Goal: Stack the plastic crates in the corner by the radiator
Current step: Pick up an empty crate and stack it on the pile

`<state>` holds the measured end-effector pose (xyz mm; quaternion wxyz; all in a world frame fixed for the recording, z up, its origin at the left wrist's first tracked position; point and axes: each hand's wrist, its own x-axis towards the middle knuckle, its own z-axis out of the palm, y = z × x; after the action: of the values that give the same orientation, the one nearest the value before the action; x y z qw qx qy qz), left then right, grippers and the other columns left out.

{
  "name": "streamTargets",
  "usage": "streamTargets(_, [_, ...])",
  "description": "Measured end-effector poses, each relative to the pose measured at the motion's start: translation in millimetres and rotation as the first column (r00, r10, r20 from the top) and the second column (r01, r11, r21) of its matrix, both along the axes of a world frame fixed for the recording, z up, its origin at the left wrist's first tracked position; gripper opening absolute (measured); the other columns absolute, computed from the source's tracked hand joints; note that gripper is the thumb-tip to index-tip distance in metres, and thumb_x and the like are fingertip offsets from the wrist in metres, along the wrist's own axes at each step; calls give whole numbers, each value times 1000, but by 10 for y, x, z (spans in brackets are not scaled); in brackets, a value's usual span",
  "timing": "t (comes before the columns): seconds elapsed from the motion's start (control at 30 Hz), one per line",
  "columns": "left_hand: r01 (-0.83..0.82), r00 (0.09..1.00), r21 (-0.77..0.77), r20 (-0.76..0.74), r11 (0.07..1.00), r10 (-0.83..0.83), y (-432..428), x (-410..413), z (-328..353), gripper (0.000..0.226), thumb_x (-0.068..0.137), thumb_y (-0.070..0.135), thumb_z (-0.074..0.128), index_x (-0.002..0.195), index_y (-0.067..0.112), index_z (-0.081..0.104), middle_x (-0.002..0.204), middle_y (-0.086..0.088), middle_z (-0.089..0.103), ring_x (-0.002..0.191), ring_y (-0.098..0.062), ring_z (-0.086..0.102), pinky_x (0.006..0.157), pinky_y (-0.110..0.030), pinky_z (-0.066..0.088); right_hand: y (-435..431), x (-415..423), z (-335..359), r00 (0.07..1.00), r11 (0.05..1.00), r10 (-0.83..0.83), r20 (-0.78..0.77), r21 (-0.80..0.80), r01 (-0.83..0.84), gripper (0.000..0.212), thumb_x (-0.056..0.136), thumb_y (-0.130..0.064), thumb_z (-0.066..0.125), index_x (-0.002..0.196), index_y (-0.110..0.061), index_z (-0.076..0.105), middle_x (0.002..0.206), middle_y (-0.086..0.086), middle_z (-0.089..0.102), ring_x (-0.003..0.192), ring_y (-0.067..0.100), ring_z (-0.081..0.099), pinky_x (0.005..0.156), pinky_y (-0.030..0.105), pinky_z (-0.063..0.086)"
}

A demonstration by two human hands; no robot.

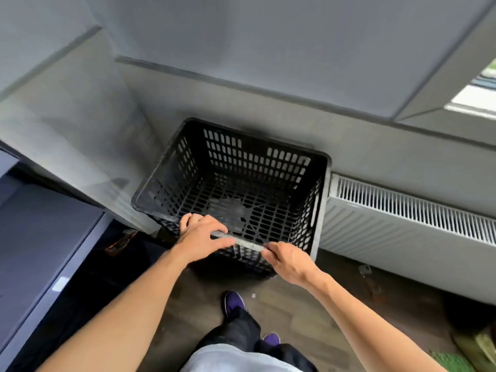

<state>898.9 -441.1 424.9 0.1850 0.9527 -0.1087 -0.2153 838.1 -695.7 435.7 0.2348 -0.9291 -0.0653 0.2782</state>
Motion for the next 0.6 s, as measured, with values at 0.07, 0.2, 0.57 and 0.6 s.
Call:
streamTargets(0.07, [-4, 999, 15, -44, 1000, 5, 2, 6, 20, 61, 72, 88, 37, 111, 48, 62, 123, 24, 49, 129, -12, 28, 111, -37, 4, -12, -123, -91, 992, 999, -6, 126, -40, 11, 37, 102, -45, 34, 120, -21, 56, 109, 5, 68, 102, 29, 64, 82, 44, 51])
streamTargets(0.2, [33, 997, 89, -75, 995, -26, -6, 51, 53, 54, 80, 83, 36, 113, 48, 60, 126, 16, 48, 129, -19, 30, 113, -42, 5, -23, -215, -169, 953, 991, 65, 296, -133, -27, 37, 96, -37, 46, 130, -22, 49, 109, 5, 65, 101, 32, 62, 88, 44, 46])
streamTargets(0.57, [50, 999, 86, -12, 995, -49, 5, 61, -64, 58, 76, 86, 38, 113, 48, 63, 129, 14, 50, 126, -21, 34, 113, -43, 8, -85, -188, -123, 982, 979, 108, 157, -187, -78, 57, 86, -30, 62, 138, -23, 41, 123, 4, 61, 116, 25, 56, 102, 42, 40])
streamTargets(0.6, [57, 998, 80, 1, 995, -58, 13, 60, -80, 59, 75, 87, 38, 112, 49, 63, 128, 15, 50, 124, -21, 34, 112, -42, 10, -75, -182, -116, 984, 978, 103, 148, -197, -73, 57, 85, -32, 63, 137, -23, 42, 122, 3, 62, 115, 25, 57, 101, 41, 40])
